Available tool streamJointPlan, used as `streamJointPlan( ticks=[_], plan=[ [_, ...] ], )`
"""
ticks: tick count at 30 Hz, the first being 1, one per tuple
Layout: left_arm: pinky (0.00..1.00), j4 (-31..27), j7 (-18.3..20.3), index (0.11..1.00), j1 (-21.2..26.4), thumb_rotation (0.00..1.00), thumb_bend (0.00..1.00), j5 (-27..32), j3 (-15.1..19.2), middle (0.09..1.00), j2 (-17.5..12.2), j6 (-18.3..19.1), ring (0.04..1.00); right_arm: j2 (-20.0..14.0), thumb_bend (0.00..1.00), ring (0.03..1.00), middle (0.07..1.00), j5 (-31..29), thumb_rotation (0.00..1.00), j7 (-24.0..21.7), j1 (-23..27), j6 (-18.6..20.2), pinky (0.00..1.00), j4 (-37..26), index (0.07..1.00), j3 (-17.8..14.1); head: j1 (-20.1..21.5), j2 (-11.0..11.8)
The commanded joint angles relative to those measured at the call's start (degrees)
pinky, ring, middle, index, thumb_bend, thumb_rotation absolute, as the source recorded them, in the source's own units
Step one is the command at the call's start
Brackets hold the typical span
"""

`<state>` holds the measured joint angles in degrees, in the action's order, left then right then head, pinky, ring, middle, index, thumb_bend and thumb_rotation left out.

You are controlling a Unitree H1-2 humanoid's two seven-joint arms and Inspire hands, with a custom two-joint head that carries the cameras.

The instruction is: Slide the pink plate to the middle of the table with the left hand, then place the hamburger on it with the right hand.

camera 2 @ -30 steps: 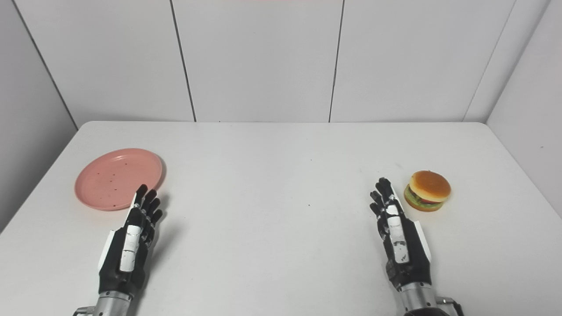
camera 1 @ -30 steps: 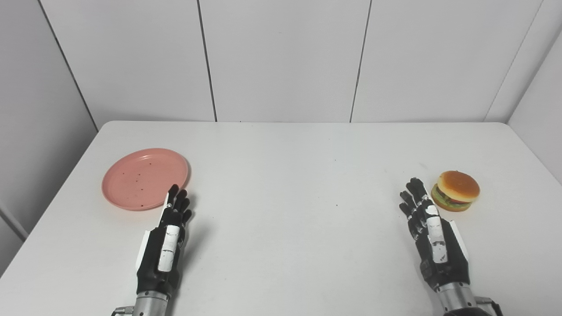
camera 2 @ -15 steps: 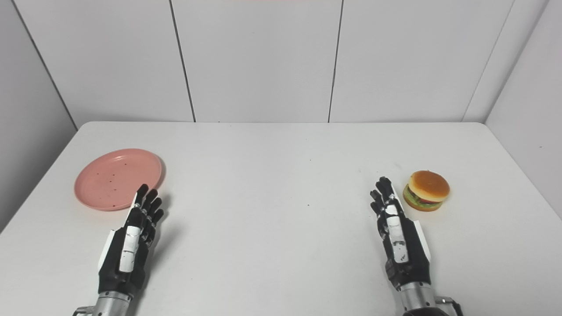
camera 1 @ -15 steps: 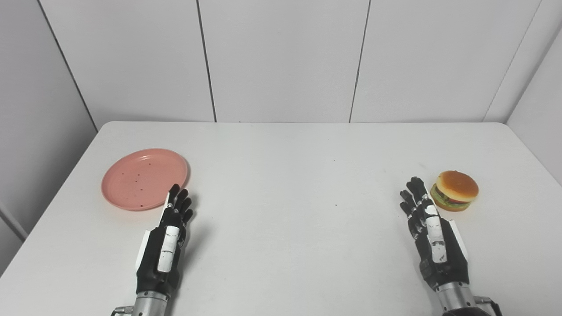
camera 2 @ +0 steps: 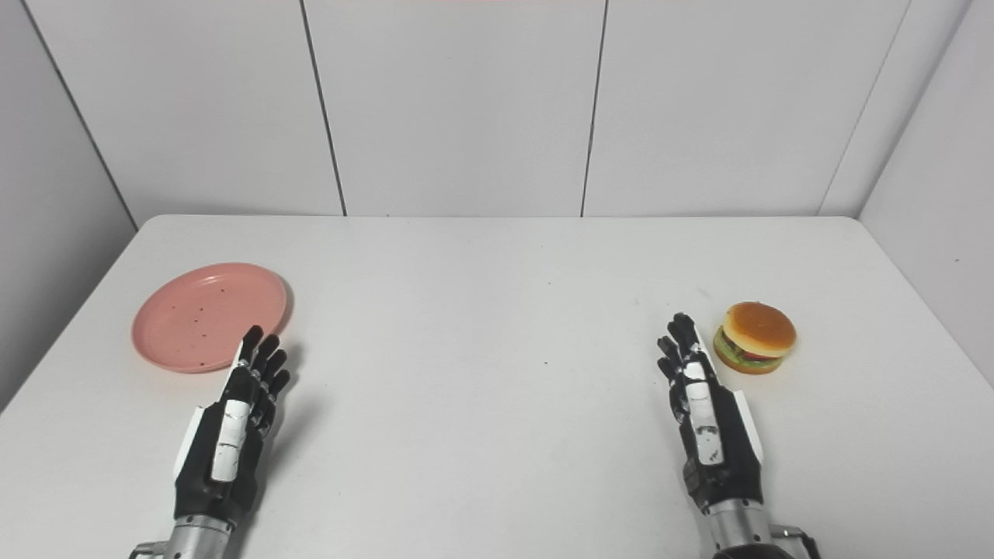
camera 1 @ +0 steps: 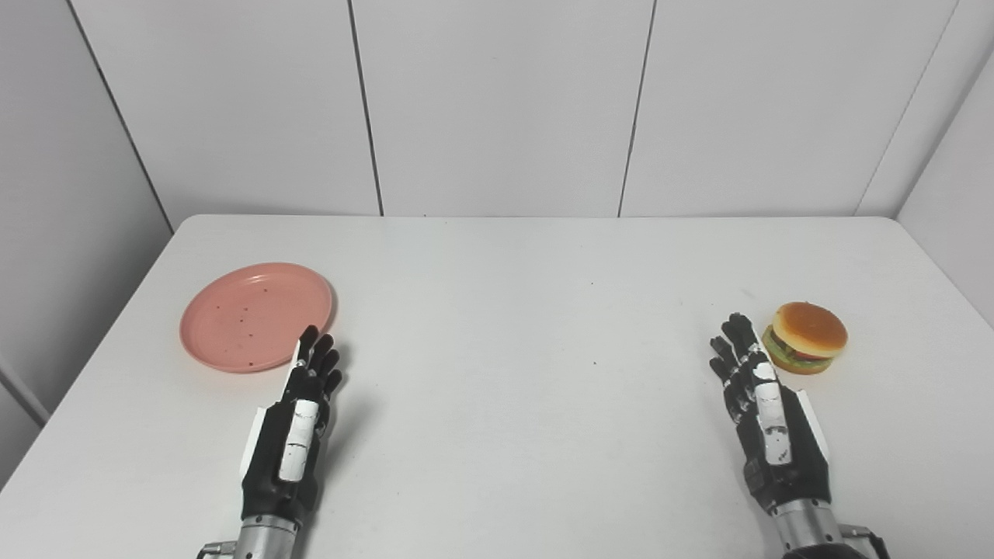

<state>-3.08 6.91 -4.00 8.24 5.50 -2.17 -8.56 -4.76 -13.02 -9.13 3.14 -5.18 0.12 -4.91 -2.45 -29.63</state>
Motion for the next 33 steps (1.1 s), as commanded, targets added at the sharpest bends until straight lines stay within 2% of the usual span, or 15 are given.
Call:
streamJointPlan(
  ticks=[1, 10, 15, 24, 33],
  plan=[
    [1.00, 2.80, -0.50, 1.000, 1.31, 0.86, 0.90, -1.11, -0.37, 1.000, -0.66, -1.22, 0.993, -0.59, 0.83, 0.972, 0.987, -0.54, 0.94, -0.97, 0.55, -1.43, 0.99, 3.69, 0.979, 0.01, -1.84, 1.02],
    [1.00, 6.68, -2.79, 1.000, 2.35, 0.89, 0.94, -5.27, -2.48, 1.000, 1.44, -4.31, 0.999, -2.88, 0.83, 0.971, 0.988, -3.57, 0.95, -3.82, 1.77, -4.41, 1.00, 9.55, 0.979, -1.26, -6.96, 5.23],
    [1.00, 9.38, -3.77, 1.000, 3.13, 0.89, 0.90, -6.12, -2.96, 1.000, 2.47, -6.46, 1.000, -3.84, 0.84, 0.978, 0.994, -4.78, 0.94, -5.50, 2.62, -5.86, 1.00, 12.94, 0.982, -1.60, -8.96, 7.17],
    [1.00, 12.95, -5.26, 0.999, 4.10, 0.93, 0.84, -8.30, -3.85, 1.000, 2.69, -8.99, 0.995, -4.48, 0.83, 0.984, 0.991, -5.74, 0.95, -7.22, 3.68, -7.63, 1.00, 16.78, 0.986, -1.98, -10.84, 9.45],
    [1.00, 15.07, -5.49, 0.999, 4.66, 0.94, 0.84, -8.95, -3.84, 1.000, 2.62, -10.27, 1.000, -4.35, 0.84, 0.985, 0.988, -5.35, 0.96, -7.32, 4.18, -8.13, 1.00, 18.31, 0.986, -1.96, -11.08, 11.00]
  ],
)
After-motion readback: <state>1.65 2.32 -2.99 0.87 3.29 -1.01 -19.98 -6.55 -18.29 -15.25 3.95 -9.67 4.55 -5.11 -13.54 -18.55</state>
